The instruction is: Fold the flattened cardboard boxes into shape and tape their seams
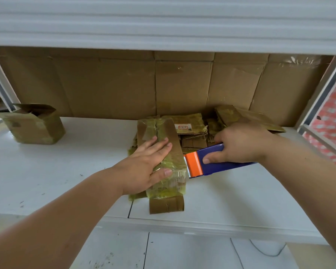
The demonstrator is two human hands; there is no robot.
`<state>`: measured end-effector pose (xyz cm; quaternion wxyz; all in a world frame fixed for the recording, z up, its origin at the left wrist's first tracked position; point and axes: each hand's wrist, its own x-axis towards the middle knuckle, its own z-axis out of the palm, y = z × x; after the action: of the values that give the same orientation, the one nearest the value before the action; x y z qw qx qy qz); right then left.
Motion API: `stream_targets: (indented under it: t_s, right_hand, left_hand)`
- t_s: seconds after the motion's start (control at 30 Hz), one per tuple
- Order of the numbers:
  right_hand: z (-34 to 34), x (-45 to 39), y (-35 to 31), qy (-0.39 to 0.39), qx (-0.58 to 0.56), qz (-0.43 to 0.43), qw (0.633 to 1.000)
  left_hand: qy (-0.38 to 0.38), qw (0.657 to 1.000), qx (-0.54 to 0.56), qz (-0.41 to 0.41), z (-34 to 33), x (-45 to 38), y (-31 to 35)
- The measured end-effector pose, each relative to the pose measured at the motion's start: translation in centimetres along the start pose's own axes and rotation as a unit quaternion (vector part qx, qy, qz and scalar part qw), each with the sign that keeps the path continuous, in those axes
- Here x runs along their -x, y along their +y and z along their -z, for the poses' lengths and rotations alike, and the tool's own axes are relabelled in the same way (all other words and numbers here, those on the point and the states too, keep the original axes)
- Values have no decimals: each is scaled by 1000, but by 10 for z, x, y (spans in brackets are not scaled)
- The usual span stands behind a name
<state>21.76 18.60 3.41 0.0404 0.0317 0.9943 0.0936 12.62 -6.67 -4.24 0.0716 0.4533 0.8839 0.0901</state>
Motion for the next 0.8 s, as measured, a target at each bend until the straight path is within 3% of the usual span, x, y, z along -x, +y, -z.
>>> stream_targets:
  t_s: [0.13, 0.43, 0.53, 0.8]
  right_hand:
    - [0, -6, -2, -5, 11, -19, 1000]
    - [-14, -14, 3, -86, -187, -99, 974]
    - [-24, -13, -4, -116, -94, -109, 983]
    - [-82, 2, -9, 61, -45, -119, 990]
  left_hand:
    - [12, 1000, 5, 0, -3, 1, 0]
    - [17, 1000, -10, 3, -3, 0, 6]
    - [11, 1000, -20, 9, 0, 3, 7]
    - [28, 999, 40, 14, -1, 8, 1]
